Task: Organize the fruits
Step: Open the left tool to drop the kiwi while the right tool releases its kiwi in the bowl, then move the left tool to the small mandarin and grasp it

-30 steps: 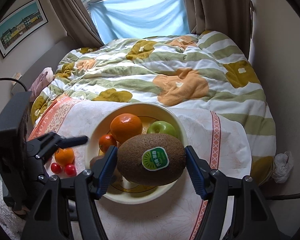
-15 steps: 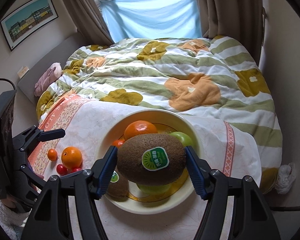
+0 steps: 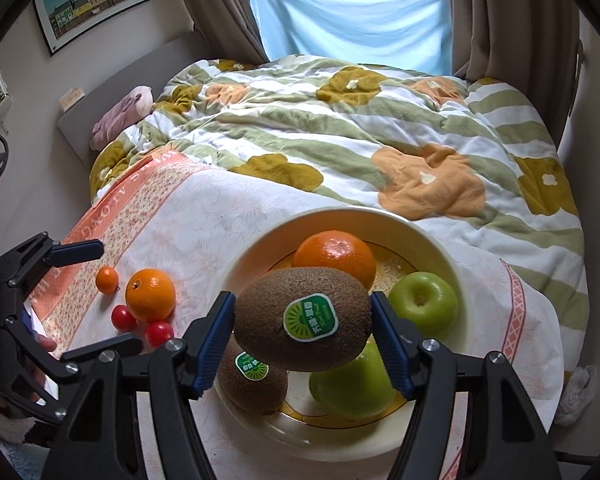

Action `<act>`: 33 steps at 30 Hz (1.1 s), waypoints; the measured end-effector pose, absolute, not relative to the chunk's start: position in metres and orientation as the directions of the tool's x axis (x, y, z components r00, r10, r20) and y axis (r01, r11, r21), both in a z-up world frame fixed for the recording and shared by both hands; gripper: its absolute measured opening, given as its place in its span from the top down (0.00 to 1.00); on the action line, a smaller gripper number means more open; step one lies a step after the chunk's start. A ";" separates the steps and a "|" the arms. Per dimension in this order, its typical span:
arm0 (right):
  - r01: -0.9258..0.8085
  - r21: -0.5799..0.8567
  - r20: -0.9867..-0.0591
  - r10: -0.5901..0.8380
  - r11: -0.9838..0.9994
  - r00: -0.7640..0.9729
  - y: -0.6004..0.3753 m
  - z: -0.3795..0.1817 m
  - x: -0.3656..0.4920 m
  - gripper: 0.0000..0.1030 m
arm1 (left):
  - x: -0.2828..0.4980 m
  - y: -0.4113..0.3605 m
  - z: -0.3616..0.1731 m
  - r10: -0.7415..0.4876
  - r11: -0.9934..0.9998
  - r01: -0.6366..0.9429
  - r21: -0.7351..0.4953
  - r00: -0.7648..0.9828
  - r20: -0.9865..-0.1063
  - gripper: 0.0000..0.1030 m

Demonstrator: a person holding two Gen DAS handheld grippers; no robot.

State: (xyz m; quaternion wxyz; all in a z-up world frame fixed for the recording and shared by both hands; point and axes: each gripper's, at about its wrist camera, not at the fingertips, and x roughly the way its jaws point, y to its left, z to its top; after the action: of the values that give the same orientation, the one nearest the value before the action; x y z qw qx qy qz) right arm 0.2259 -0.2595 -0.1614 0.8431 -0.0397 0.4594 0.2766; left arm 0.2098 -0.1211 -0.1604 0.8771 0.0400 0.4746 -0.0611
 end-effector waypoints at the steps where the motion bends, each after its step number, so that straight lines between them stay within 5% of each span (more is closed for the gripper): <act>1: -0.505 0.188 -0.796 0.432 0.842 0.424 -0.259 -0.164 0.226 0.38 | 0.207 -0.120 -0.161 -0.063 0.991 0.137 0.014 0.541 -0.838 0.00; 9: -0.531 0.132 -0.802 0.405 0.837 0.438 -0.252 -0.180 0.223 0.37 | 0.187 -0.108 -0.165 -0.023 0.997 0.070 0.017 0.540 -0.841 0.00; 11: -0.537 0.125 -0.792 0.410 0.834 0.452 -0.252 -0.180 0.220 0.27 | 0.183 -0.107 -0.164 -0.017 0.998 0.058 0.017 0.542 -0.840 0.00; 13: -0.532 0.139 -0.772 0.427 0.835 0.470 -0.257 -0.176 0.216 0.03 | 0.178 -0.105 -0.163 -0.019 0.999 0.053 0.012 0.540 -0.842 0.00; 33: -0.480 0.122 -0.722 0.409 0.869 0.557 -0.270 -0.101 0.166 0.02 | 0.131 -0.064 -0.106 -0.014 1.000 0.023 0.000 0.625 -0.781 0.00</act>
State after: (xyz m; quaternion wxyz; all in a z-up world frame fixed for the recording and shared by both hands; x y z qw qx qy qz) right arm 0.1663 -0.2701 -0.1013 0.8813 -0.0442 0.3972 0.2522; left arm 0.1309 -0.0636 -0.1060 0.9013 0.0051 0.4331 -0.0103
